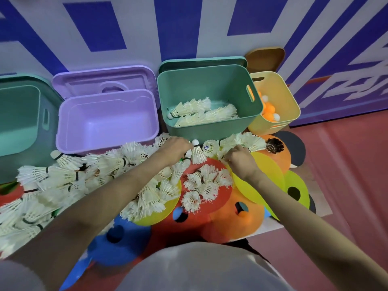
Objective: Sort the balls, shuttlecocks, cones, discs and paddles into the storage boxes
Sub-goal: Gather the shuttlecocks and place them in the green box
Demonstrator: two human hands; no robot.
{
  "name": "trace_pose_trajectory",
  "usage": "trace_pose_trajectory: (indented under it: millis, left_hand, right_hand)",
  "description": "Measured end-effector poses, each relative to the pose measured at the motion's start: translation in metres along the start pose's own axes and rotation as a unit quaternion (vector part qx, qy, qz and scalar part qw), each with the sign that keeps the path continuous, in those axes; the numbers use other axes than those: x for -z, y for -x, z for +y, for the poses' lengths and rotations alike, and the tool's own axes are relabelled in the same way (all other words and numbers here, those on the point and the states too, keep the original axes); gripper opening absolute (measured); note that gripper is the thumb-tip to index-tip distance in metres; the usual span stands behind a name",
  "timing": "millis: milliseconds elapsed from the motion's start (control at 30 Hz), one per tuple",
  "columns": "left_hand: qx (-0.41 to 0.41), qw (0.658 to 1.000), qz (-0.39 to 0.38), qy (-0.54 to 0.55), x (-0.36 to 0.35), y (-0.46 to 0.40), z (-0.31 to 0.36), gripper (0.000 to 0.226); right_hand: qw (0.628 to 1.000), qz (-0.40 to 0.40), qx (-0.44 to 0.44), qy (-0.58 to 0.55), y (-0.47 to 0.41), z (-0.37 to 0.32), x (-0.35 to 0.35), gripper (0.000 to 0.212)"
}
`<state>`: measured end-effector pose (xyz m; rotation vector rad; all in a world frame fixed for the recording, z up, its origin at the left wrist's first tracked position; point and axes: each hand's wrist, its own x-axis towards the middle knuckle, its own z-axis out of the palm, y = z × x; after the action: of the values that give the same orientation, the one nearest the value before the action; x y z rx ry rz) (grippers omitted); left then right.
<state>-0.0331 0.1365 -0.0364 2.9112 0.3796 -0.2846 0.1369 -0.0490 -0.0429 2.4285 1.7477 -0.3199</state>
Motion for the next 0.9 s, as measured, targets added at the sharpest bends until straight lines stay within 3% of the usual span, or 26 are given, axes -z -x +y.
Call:
trace_pose_trajectory:
  millis: [167,267,367,533,700,767,900]
  left_hand:
    - [0.013,0.987,0.103,0.122,0.017,0.016,0.001,0.05]
    - [0.019,0.946,0.226,0.233,0.031,0.034,0.012,0.04]
    - [0.105,0.896,0.309,0.302,0.045,0.047,0.029,0.03]
    - [0.244,0.758,0.306,0.522,0.044,0.051,0.056,0.035]
    - [0.313,0.559,0.246,0.727,0.03,0.045,0.083,0.027]
    - [0.314,0.526,0.214,0.761,0.028,0.04,0.094,0.023]
    - [0.306,0.501,0.194,0.786,0.027,0.028,0.113,0.019]
  right_hand:
    - [0.997,0.076,-0.015,-0.012,0.011,0.0,0.007,0.013]
    - [0.987,0.149,-0.007,-0.056,0.023,0.0,0.016,0.009]
    - [0.972,0.207,0.008,-0.111,0.034,-0.001,0.027,0.006]
    - [0.943,0.272,0.019,-0.188,0.044,0.005,0.039,0.006]
    - [0.887,0.355,0.006,-0.296,0.052,0.014,0.052,0.009]
    - [0.87,0.372,0.028,-0.323,0.054,0.017,0.056,0.008]
    - [0.868,0.359,0.105,-0.328,0.056,0.023,0.059,0.005]
